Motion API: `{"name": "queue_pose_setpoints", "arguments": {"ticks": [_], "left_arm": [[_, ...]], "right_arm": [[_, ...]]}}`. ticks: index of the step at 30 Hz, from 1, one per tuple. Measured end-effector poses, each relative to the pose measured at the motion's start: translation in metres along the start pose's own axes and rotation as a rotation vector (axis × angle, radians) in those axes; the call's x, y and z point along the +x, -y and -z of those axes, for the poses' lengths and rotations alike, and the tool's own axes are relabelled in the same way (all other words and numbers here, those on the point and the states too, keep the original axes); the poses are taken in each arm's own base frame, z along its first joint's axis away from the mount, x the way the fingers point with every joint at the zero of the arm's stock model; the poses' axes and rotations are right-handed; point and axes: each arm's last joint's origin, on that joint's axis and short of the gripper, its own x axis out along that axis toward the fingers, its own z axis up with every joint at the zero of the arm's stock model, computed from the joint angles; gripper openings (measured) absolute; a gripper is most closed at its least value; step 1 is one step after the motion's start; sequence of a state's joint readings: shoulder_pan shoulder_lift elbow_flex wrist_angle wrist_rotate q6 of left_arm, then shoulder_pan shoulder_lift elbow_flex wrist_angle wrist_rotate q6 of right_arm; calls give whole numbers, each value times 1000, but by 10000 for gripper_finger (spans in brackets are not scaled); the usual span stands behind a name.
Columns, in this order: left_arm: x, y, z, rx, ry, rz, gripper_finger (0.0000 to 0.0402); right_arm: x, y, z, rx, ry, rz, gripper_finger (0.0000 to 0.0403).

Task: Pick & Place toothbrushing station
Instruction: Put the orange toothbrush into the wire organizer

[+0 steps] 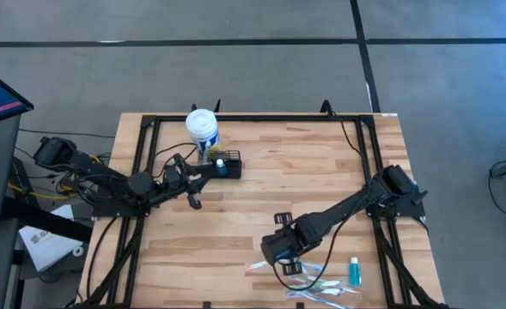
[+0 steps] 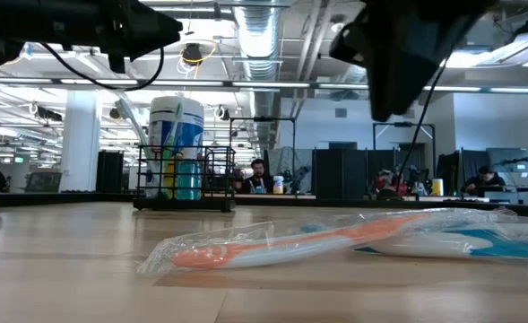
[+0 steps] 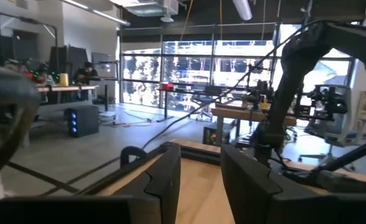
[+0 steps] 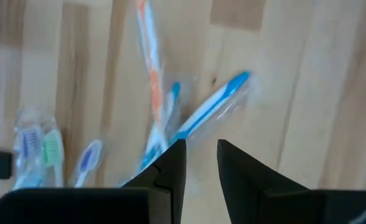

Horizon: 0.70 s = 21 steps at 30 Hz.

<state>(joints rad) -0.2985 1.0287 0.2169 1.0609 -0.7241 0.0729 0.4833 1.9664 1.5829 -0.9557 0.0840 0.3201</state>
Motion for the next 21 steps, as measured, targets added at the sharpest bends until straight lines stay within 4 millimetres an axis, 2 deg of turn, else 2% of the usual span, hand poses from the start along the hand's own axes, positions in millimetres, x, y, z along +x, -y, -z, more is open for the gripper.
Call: {"name": "queue_pose_setpoints", "arguments": {"ticks": [5,11,21], "left_arm": [[0,2,0,-12,3,72,108],[0,3,0,-35,1,78,108],[0,3,1,-50,-4,78,108]], "right_arm": [[0,-6,3,9,-20,-7,82],[0,-14,6,20,-20,-12,82],[39,-23,10,7,-138,-9,82]]}}
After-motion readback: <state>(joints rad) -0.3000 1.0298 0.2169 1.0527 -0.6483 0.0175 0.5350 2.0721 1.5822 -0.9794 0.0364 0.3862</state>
